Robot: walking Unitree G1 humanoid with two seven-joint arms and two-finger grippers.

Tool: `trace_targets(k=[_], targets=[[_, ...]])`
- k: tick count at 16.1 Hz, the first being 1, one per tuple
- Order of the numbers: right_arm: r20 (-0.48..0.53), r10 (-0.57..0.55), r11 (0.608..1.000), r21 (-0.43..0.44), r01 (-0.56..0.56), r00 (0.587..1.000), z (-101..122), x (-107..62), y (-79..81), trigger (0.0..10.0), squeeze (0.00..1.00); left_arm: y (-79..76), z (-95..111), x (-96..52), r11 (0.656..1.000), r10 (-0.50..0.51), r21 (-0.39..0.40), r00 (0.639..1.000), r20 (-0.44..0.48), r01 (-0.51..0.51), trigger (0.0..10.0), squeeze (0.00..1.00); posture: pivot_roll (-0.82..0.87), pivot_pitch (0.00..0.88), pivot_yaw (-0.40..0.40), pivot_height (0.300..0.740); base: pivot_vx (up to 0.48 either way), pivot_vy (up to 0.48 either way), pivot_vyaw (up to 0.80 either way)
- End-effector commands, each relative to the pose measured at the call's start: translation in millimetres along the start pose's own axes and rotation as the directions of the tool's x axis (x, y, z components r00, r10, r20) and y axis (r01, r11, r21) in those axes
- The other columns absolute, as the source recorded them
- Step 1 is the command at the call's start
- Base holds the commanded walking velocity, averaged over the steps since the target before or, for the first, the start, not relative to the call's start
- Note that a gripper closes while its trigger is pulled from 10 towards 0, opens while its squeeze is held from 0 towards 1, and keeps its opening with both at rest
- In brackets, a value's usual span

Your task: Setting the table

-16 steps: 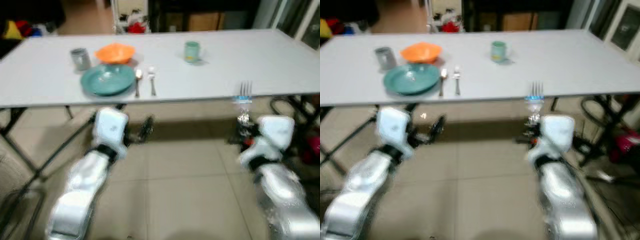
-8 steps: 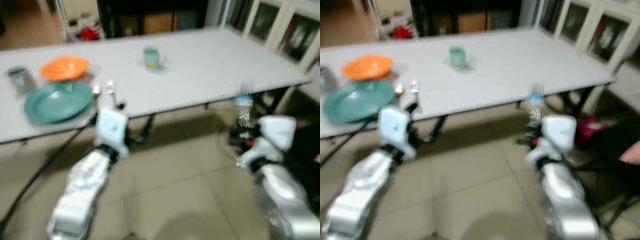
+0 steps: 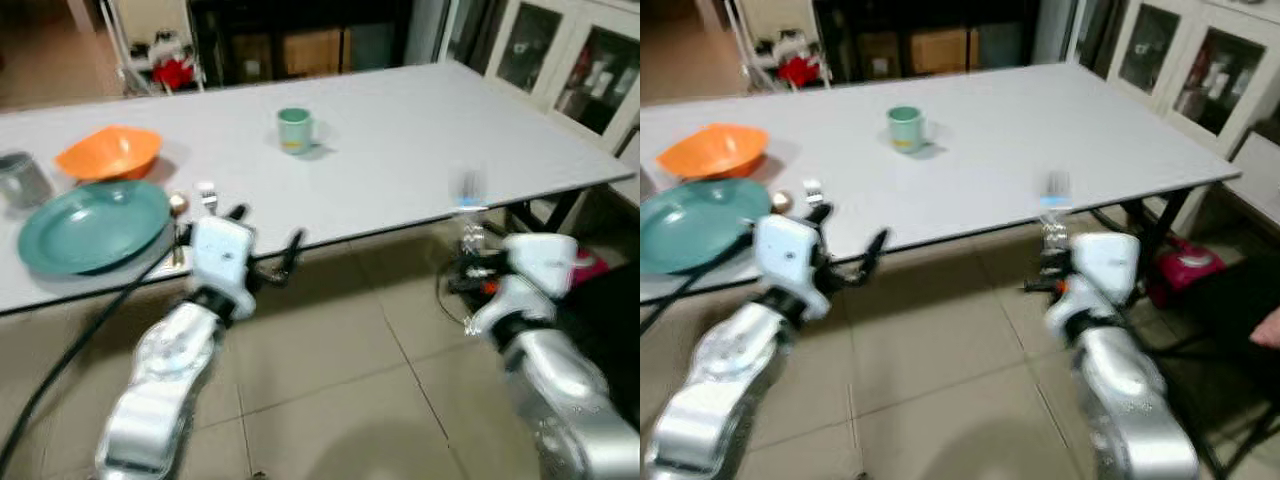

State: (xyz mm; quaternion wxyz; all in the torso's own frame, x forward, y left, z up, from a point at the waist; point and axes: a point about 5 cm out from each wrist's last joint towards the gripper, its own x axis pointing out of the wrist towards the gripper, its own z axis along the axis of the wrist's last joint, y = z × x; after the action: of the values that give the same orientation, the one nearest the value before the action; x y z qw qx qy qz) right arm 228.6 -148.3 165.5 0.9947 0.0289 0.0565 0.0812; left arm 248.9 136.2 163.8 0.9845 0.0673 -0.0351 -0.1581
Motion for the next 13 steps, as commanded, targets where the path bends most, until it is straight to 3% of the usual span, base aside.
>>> trace_targets(k=[1,8,11,13], targets=[[-0.025,-0.022,1.000,-0.006,0.022,0.999,-2.5,-2.4,-8.6,10.0,0.00,-3.7,2.1,1.6,1.000,-0.005,-0.005,1.000,0.008,0.005,10.0,0.00,-0.01,0.022,0.011,0.740,0.326,0.000,0.00],[-0.073,0.050,0.999,-0.009,-0.051,0.996,-4.1,1.5,-6.5,10.0,0.00,-0.7,3.9,0.1,1.000,0.003,0.008,1.000,0.011,-0.003,10.0,0.00,0.00,0.025,0.004,0.740,0.327,0.000,0.00],[-0.082,0.049,0.998,-0.033,-0.052,0.995,-2.8,6.1,-8.1,10.0,0.00,0.3,4.4,-1.2,1.000,0.007,0.015,1.000,0.010,-0.007,10.0,0.00,0.00,0.027,-0.001,0.740,0.326,0.000,0.80],[-0.086,0.060,0.998,-0.020,-0.062,0.994,-3.3,7.3,-7.0,10.0,0.00,1.8,4.8,-1.9,1.000,0.011,0.020,1.000,0.009,-0.011,10.0,0.00,0.01,0.029,-0.004,0.740,0.328,0.000,0.20]])
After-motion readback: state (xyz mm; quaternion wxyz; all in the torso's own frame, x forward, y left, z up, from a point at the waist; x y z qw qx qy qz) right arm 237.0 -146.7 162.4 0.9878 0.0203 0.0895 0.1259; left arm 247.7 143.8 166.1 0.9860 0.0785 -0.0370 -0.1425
